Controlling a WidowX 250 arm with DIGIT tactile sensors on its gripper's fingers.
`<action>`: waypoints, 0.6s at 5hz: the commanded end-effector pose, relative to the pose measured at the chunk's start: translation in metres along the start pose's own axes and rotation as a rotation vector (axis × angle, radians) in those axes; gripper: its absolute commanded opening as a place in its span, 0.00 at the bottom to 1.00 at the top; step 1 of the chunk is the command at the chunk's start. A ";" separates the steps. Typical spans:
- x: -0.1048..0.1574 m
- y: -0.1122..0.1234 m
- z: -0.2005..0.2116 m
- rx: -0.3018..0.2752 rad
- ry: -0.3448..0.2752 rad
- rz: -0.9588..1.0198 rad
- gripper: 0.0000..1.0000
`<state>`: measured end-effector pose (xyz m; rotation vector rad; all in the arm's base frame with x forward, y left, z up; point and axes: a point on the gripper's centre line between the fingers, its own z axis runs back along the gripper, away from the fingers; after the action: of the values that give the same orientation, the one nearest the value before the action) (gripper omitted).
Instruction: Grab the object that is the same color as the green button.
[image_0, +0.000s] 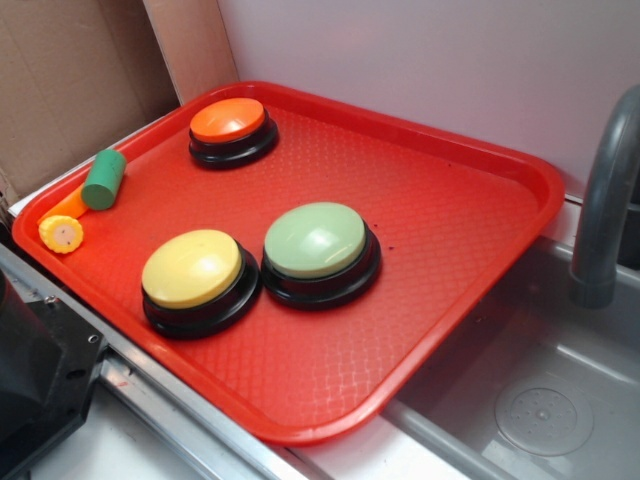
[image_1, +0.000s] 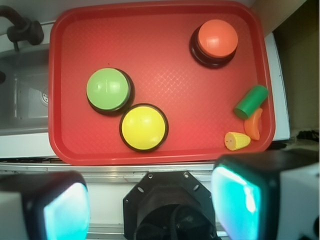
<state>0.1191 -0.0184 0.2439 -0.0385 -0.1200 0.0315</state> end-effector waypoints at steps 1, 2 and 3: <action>0.000 0.000 0.000 0.000 0.000 0.000 1.00; 0.000 0.030 -0.015 0.018 -0.039 0.134 1.00; -0.002 0.062 -0.033 0.030 -0.041 0.277 1.00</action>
<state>0.1187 0.0427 0.2059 -0.0263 -0.1520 0.3261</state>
